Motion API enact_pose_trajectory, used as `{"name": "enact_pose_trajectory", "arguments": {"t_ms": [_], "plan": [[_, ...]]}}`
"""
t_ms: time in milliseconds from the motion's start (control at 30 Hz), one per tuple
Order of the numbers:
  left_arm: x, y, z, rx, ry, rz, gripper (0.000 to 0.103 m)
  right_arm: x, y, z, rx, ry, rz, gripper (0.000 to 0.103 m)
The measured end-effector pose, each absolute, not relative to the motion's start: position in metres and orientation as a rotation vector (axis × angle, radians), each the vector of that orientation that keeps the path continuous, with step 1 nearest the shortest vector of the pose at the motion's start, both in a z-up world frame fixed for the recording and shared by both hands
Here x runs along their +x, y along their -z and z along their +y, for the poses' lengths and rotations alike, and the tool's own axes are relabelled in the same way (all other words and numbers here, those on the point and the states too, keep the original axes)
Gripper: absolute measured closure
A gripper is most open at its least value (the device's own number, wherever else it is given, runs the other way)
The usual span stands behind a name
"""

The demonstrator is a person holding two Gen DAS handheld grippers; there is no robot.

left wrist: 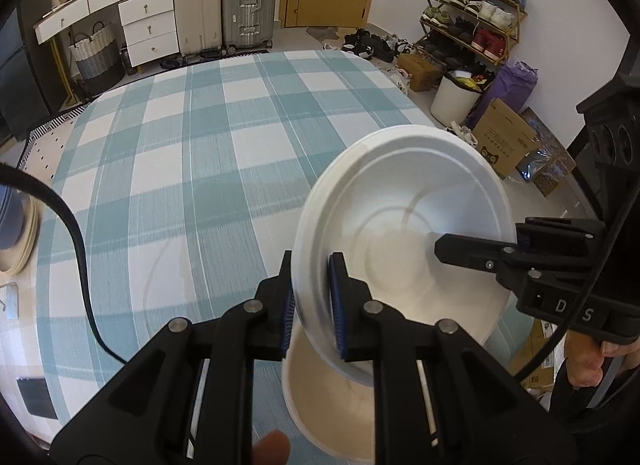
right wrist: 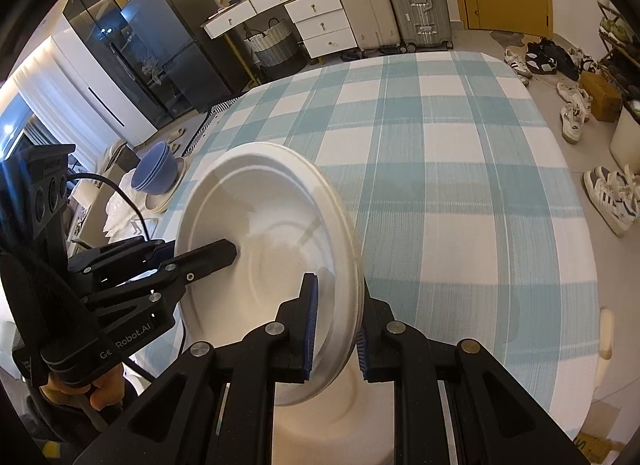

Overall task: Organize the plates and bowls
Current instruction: 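Carry the bowl stack with both grippers and lower it onto the beige plates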

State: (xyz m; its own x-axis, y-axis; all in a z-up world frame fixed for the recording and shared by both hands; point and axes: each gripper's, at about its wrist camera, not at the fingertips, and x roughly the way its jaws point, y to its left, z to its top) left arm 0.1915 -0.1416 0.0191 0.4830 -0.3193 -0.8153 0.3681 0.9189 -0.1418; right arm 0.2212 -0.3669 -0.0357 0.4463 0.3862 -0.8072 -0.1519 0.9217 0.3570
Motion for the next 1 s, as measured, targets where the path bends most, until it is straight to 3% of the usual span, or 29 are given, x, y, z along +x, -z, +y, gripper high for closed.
{"name": "enact_pose_trajectory", "arguments": {"t_ms": [1000], "plan": [[0.124,0.04,-0.141,0.075,0.422,1.072,0.09,0.157,0.092,-0.361,0.277,-0.323,1.16,0.085]]}}
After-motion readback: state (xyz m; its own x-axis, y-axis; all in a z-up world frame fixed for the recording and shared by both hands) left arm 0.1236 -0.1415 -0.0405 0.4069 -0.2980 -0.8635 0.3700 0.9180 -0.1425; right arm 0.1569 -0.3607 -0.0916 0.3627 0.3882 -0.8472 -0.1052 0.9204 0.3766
